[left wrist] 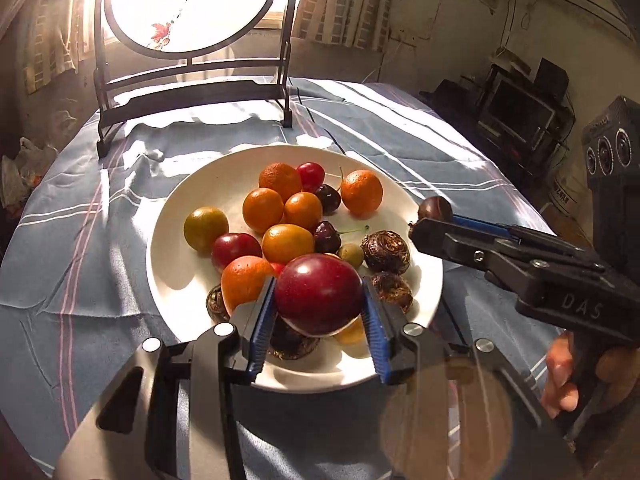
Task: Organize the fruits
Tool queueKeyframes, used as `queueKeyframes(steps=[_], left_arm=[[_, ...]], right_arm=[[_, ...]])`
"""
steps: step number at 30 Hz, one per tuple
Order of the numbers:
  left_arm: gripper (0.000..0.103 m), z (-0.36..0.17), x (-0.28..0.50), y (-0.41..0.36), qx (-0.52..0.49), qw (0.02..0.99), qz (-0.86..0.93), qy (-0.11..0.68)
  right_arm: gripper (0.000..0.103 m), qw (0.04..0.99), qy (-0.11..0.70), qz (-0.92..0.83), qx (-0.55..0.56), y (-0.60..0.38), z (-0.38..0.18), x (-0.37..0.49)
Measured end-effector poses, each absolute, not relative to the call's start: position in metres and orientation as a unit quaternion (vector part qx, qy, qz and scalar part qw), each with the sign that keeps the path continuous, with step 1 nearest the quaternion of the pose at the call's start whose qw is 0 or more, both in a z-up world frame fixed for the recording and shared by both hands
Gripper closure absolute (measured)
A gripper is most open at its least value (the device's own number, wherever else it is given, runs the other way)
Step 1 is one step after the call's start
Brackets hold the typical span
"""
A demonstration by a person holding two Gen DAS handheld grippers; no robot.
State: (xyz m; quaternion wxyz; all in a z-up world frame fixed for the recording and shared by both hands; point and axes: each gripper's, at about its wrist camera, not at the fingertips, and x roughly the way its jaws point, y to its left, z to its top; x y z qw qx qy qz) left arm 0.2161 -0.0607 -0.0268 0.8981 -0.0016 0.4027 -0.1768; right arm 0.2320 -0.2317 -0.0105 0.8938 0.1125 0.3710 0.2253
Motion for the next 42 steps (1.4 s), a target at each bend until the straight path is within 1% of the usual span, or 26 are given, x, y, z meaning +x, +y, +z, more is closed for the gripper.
queueKeyframes(steps=[1, 2, 3, 4, 5, 6, 7, 8, 10, 11, 12, 13, 17, 22, 30, 34, 42], left_arm=[[0.062, -0.028, 0.222, -0.064, 0.001, 0.897, -0.178, 0.404], [0.059, -0.029, 0.226, -0.066, 0.003, 0.897, -0.177, 0.405], [0.05, -0.028, 0.227, -0.066, 0.002, 0.897, -0.178, 0.404], [0.044, -0.026, 0.226, -0.066, 0.0, 0.899, -0.179, 0.401], [0.029, -0.023, 0.222, -0.065, 0.0, 0.901, -0.178, 0.394], [0.015, -0.02, 0.216, -0.064, 0.006, 0.907, -0.172, 0.385], [0.011, -0.018, 0.208, -0.062, 0.015, 0.912, -0.165, 0.375], [0.011, -0.017, 0.2, -0.06, 0.025, 0.914, -0.163, 0.37], [0.01, -0.018, 0.184, -0.056, 0.042, 0.913, -0.159, 0.374], [0.01, -0.019, 0.174, -0.052, 0.046, 0.912, -0.155, 0.377], [0.007, -0.02, 0.164, -0.047, 0.044, 0.912, -0.153, 0.379], [0.005, -0.021, 0.154, -0.042, 0.039, 0.911, -0.151, 0.382], [0.005, -0.02, 0.114, -0.023, 0.015, 0.911, -0.138, 0.389], [0.005, -0.01, 0.067, -0.011, 0.01, 0.916, -0.109, 0.385], [0.005, 0.029, -0.005, 0.013, -0.002, 0.94, -0.065, 0.334], [0.005, 0.044, -0.03, 0.021, 0.009, 0.951, -0.022, 0.308], [0.005, 0.053, -0.053, 0.015, 0.028, 0.956, -0.025, 0.29]], right_arm=[[0.063, 0.892, 0.376, 0.225, 0.116, -0.231, -0.013, 0.24], [0.063, 0.894, 0.374, 0.216, 0.12, -0.232, -0.014, 0.244], [0.056, 0.896, 0.371, 0.21, 0.126, -0.234, -0.014, 0.246], [0.052, 0.896, 0.367, 0.209, 0.135, -0.236, -0.013, 0.245], [0.047, 0.897, 0.364, 0.21, 0.139, -0.238, -0.012, 0.241], [0.046, 0.897, 0.364, 0.21, 0.138, -0.239, -0.011, 0.236], [0.045, 0.896, 0.366, 0.211, 0.135, -0.24, -0.011, 0.229], [0.044, 0.896, 0.367, 0.21, 0.132, -0.242, -0.011, 0.221], [0.035, 0.897, 0.366, 0.212, 0.127, -0.247, -0.011, 0.198], [0.022, 0.897, 0.366, 0.214, 0.123, -0.249, -0.011, 0.186], [0.006, 0.898, 0.365, 0.217, 0.12, -0.252, -0.011, 0.173], [0.003, 0.899, 0.361, 0.218, 0.116, -0.255, -0.01, 0.159], [0.003, 0.908, 0.346, 0.211, 0.102, -0.266, -0.003, 0.107], [0.003, 0.929, 0.315, 0.179, 0.08, -0.277, 0.017, 0.055], [0.003, 0.947, 0.271, 0.164, 0.046, -0.293, 0.053, -0.013], [0.003, 0.953, 0.259, 0.15, 0.041, -0.304, 0.061, -0.038], [0.003, 0.959, 0.252, 0.126, 0.04, -0.321, 0.056, -0.063]])
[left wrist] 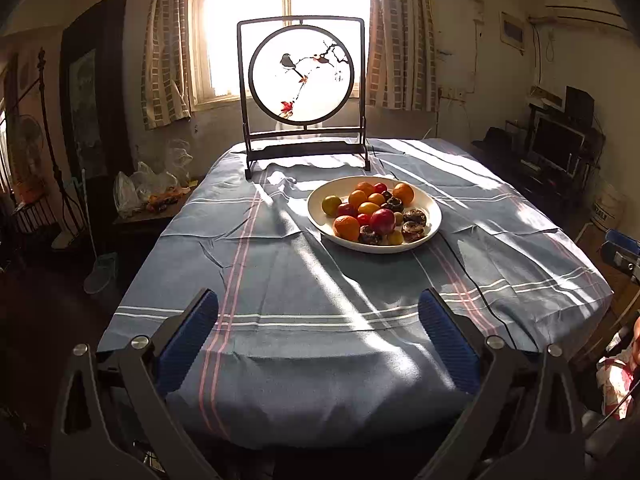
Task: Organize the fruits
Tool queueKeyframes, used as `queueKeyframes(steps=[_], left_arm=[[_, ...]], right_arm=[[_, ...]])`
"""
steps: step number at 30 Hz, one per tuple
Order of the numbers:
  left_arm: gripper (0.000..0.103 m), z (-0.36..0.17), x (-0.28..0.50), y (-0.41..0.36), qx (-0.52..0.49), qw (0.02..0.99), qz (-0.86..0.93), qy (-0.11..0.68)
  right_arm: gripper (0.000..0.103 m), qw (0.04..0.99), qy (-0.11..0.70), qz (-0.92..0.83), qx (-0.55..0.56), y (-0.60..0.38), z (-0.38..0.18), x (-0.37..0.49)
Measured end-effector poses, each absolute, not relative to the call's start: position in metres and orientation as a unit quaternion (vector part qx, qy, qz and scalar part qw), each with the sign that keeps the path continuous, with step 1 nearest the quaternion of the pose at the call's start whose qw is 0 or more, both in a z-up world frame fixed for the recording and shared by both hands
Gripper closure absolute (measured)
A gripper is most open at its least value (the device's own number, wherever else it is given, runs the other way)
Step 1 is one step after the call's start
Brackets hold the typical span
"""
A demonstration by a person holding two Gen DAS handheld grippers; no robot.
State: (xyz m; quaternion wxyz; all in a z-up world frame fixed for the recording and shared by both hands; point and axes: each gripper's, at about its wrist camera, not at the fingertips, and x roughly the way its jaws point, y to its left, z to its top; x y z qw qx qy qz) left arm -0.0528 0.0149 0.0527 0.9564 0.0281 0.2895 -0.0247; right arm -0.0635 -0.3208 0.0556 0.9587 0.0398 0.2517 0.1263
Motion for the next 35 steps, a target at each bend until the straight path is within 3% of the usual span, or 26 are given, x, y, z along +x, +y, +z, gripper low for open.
queueKeyframes(steps=[12, 20, 25, 35], left_arm=[[0.005, 0.057, -0.06, 0.011, 0.032, 0.966, -0.012, 0.255], [0.005, 0.052, -0.05, 0.016, 0.015, 0.958, -0.018, 0.286], [0.005, 0.054, -0.057, 0.012, 0.026, 0.966, -0.02, 0.255], [0.005, 0.048, -0.041, 0.022, 0.013, 0.955, -0.005, 0.297]], right_arm=[[0.003, 0.956, 0.26, 0.126, 0.049, -0.322, 0.046, -0.062], [0.003, 0.954, 0.266, 0.13, 0.047, -0.317, 0.042, -0.061], [0.003, 0.952, 0.271, 0.134, 0.047, -0.315, 0.04, -0.06], [0.003, 0.953, 0.269, 0.128, 0.048, -0.316, 0.04, -0.056]])
